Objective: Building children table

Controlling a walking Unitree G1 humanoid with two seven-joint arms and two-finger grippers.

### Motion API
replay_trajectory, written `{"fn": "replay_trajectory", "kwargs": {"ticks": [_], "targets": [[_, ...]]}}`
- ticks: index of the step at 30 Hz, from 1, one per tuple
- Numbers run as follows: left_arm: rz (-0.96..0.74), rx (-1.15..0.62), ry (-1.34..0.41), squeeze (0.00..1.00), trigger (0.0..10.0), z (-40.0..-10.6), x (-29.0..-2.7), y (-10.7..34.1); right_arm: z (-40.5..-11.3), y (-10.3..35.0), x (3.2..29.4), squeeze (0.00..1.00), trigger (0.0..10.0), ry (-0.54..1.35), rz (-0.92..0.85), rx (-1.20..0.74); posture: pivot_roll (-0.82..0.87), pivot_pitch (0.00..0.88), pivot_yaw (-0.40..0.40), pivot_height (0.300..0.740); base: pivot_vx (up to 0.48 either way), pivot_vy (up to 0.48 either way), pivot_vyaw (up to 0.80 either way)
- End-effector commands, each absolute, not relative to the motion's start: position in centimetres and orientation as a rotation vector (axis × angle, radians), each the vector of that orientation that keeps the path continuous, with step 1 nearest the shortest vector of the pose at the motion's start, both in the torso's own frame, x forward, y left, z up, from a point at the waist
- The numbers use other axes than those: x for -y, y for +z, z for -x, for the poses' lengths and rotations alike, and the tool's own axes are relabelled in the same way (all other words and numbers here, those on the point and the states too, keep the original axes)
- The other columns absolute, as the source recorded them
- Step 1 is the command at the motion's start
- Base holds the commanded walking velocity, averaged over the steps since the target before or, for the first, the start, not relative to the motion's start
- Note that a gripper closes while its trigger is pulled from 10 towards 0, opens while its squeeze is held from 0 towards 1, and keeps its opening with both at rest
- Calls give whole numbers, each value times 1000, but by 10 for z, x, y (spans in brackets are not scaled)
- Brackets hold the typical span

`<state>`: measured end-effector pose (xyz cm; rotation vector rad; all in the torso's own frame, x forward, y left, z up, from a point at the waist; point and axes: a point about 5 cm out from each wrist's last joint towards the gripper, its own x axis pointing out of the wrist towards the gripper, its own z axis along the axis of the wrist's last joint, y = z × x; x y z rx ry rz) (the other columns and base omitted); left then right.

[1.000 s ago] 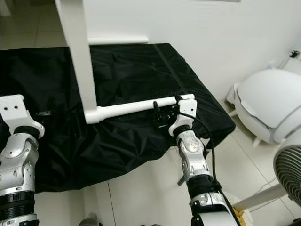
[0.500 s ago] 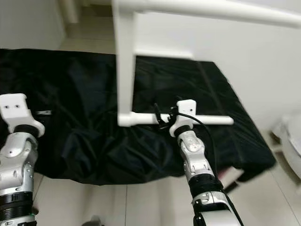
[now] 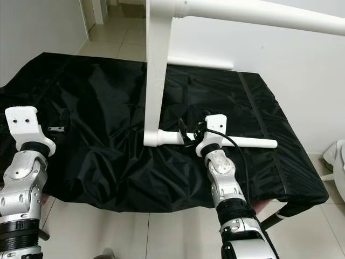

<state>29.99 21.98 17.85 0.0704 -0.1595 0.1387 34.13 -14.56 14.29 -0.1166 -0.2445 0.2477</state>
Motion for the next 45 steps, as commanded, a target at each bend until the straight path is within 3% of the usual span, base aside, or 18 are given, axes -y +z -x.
{"fn": "replay_trajectory", "kwargs": {"ticks": [1,12,20,36,45], "targets": [[-68,108,117,0,10000,-303,-212,167,-339,140,148,0,10000,245,115,243,66,0,-65,740,0,0,0],[0,67,33,0,10000,-308,-203,163,-335,135,158,0,10000,190,134,217,38,2,-78,740,0,0,0],[-55,84,-11,0,10000,-290,-185,167,-328,134,166,0,10000,95,110,224,64,41,-44,740,0,0,0],[-59,92,-174,0,10000,-295,-164,178,-325,134,150,0,10000,76,88,232,40,72,-21,740,0,0,0],[-110,100,-107,0,10000,-300,-169,178,-325,137,148,0,10000,65,85,250,29,49,-2,740,0,0,0]]}}
